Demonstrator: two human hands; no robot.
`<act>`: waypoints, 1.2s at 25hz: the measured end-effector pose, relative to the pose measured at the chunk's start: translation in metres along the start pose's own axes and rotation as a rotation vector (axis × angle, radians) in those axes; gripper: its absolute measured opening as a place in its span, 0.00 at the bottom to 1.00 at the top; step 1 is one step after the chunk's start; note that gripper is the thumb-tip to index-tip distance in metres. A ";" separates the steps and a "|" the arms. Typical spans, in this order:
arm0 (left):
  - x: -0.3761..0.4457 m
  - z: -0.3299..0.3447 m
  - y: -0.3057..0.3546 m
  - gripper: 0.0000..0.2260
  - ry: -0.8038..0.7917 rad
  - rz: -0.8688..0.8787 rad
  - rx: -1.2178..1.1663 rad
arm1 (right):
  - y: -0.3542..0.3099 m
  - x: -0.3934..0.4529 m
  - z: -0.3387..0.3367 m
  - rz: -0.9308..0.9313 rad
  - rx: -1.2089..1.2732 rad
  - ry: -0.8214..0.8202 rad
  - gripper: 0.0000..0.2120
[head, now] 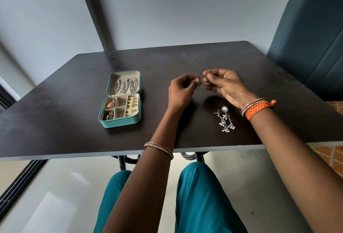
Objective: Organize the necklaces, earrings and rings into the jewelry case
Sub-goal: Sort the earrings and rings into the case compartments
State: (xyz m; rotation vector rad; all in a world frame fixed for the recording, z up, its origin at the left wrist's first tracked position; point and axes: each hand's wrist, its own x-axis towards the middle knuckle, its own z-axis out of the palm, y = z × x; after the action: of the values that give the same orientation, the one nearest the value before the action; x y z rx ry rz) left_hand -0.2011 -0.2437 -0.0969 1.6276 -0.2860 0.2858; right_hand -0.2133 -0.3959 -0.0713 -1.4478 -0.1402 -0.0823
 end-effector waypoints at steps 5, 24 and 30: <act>0.001 0.001 -0.001 0.04 -0.025 0.003 -0.012 | 0.001 0.001 -0.001 0.025 0.020 -0.044 0.09; 0.000 -0.001 0.002 0.05 0.025 -0.067 0.051 | -0.005 -0.002 -0.002 0.111 -0.004 -0.059 0.17; 0.001 -0.002 0.000 0.06 0.010 -0.115 0.024 | -0.006 -0.003 0.000 0.125 -0.001 -0.062 0.21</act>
State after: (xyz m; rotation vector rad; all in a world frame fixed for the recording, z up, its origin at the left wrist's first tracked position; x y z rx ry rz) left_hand -0.2001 -0.2419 -0.0968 1.6587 -0.1810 0.2100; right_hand -0.2175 -0.3967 -0.0655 -1.4571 -0.1002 0.0652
